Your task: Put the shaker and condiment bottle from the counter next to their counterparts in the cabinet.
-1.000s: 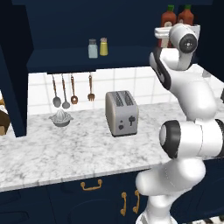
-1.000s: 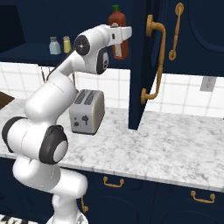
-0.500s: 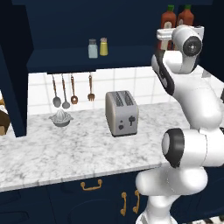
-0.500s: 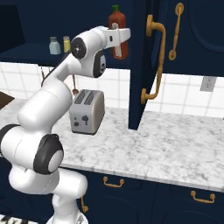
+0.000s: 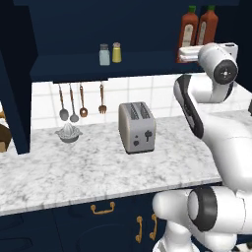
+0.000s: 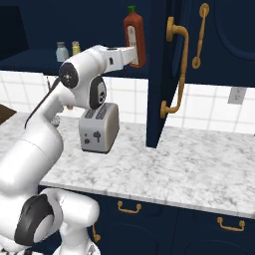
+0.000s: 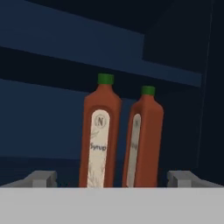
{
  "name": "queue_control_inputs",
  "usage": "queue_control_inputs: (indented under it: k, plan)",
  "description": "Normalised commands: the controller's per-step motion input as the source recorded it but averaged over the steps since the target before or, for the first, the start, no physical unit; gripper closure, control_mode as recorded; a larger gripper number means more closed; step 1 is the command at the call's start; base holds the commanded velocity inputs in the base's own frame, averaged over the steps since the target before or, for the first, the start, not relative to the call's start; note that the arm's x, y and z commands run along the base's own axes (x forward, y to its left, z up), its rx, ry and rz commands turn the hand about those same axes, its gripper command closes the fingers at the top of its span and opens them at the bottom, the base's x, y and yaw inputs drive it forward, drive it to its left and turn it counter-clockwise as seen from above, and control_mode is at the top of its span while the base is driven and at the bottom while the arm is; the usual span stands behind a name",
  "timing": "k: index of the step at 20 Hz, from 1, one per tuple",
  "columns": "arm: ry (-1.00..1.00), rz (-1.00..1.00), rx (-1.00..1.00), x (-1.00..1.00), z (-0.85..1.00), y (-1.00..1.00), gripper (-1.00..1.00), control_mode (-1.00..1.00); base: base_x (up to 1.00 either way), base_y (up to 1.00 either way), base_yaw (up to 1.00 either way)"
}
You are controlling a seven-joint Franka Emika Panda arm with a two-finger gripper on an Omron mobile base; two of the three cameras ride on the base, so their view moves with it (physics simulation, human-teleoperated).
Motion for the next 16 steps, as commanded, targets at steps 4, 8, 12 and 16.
queue_control_inputs:
  k: [4,8,12,16]
  plan:
    - [0.0,0.0,-0.07,-1.0,-0.66,0.32,-1.0,-1.0,0.0,0.0,0.0]
    - [0.0,0.0,-0.02,-0.74,-0.49,0.06,-1.0,-1.0,0.0,0.0,0.0]
    - [0.0,0.0,0.0,0.0,0.0,0.0,-1.0,-1.0,0.0,0.0,0.0]
    - [0.03,0.0,-0.22,-0.7,-0.81,0.0,-1.0,-1.0,0.0,0.0,0.0]
